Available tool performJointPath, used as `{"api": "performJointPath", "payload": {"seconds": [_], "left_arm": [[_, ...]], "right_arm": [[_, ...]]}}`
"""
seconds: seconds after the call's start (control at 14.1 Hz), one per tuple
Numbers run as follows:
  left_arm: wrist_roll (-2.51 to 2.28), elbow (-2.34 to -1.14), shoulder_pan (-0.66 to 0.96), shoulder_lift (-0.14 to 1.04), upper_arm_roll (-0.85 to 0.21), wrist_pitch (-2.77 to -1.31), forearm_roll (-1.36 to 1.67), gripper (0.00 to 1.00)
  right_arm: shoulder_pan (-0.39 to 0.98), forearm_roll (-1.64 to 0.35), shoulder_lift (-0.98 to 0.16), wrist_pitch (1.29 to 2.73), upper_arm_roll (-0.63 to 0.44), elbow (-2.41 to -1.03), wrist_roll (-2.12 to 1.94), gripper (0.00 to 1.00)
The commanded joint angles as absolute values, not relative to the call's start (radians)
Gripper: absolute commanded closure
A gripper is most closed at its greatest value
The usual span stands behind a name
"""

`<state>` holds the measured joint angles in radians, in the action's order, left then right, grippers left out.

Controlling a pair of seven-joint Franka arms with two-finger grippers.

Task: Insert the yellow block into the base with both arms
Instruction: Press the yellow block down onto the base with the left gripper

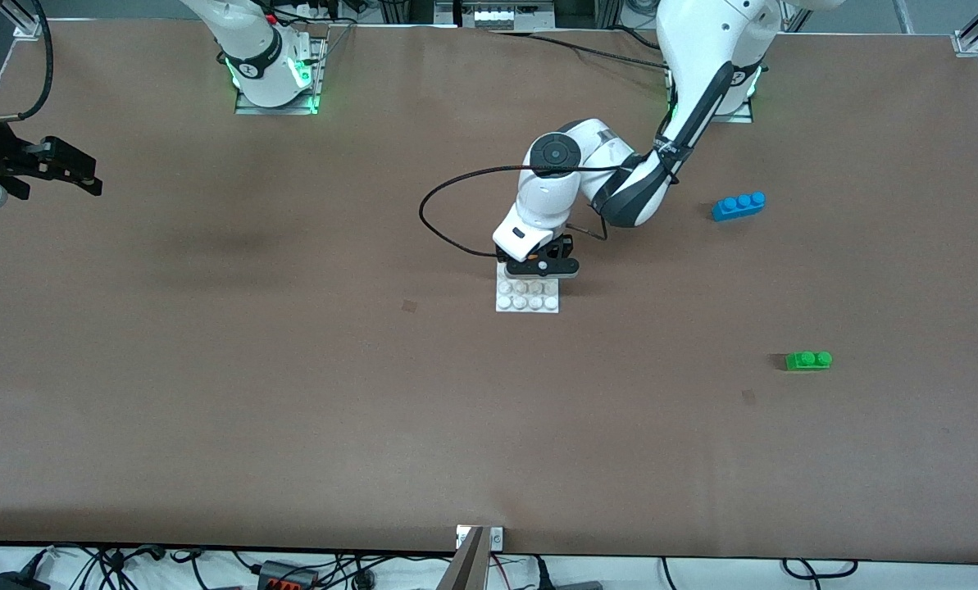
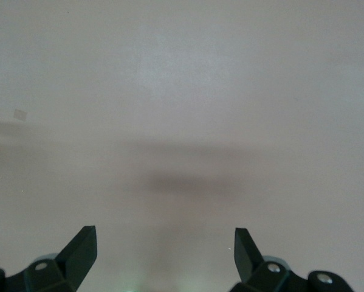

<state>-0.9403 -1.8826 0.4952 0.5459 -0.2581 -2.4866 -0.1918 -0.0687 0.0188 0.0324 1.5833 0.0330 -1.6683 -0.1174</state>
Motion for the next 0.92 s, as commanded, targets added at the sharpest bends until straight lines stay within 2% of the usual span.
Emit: {"api": "performJointPath", "payload": {"seconds": [0.0,0.85], "left_arm": [[-0.968,-1.890,0.494,0.548,-0.259,-2.500,-0.219,0.37],[-0.969,-1.885,0.489,0.578,-0.259,-2.517,-0.264,0.37]], "right_arm": [[-0.074,0.025,0.026,1.580,0.043,-1.654,-0.110,0.00],[-0.075,0.025,0.026,1.580,0.043,-1.654,-0.110,0.00]]}}
